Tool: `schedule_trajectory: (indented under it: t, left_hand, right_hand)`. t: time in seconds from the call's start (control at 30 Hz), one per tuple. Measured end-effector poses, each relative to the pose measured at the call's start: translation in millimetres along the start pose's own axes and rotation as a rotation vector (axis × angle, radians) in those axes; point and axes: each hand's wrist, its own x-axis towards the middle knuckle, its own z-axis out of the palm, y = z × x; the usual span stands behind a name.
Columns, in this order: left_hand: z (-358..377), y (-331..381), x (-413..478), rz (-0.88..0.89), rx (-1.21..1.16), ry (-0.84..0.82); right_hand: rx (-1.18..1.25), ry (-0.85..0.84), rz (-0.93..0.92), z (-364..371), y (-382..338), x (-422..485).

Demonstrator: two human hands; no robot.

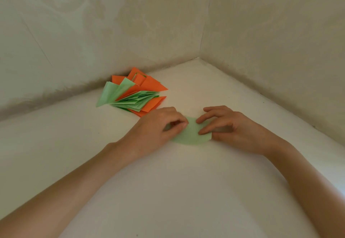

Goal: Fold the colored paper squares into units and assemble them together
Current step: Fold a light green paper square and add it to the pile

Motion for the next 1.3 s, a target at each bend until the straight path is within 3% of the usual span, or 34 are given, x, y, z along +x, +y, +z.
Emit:
schedule_trajectory:
  t: [0.23, 0.33, 0.47, 0.7, 0.97, 1.3]
  left_hand:
    - [11.1, 1.4, 18.3, -0.199, 0.231, -0.076]
    - [12.5, 1.9, 17.0, -0.23, 0.134, -0.041]
    - [7.6, 8.8, 16.4, -0.223, -0.185, 0.024]
    - [3.5, 11.3, 13.1, -0.343, -0.655, 0.176]
    - [0.6, 21.1, 8.7, -0.297, -0.744, 0.1]
    - [3.0, 22.2, 9.6, -0.233, -0.656, 0.158]
  right_hand:
    - [0.1, -0.055, 0.055, -1.4, -5.1, -0.1]
    - [0.06, -0.048, 0.057, -1.5, -4.1, -0.7]
    - [-0.003, 0.044, 0.044, 3.4, -8.4, 1.8]
    - [0.111, 0.228, 0.177, 11.1, -25.3, 6.3]
    - [0.155, 0.307, 0.192, 20.0, -24.8, 8.0]
    - [0.042, 0.456, 0.117, 26.1, -30.6, 5.9]
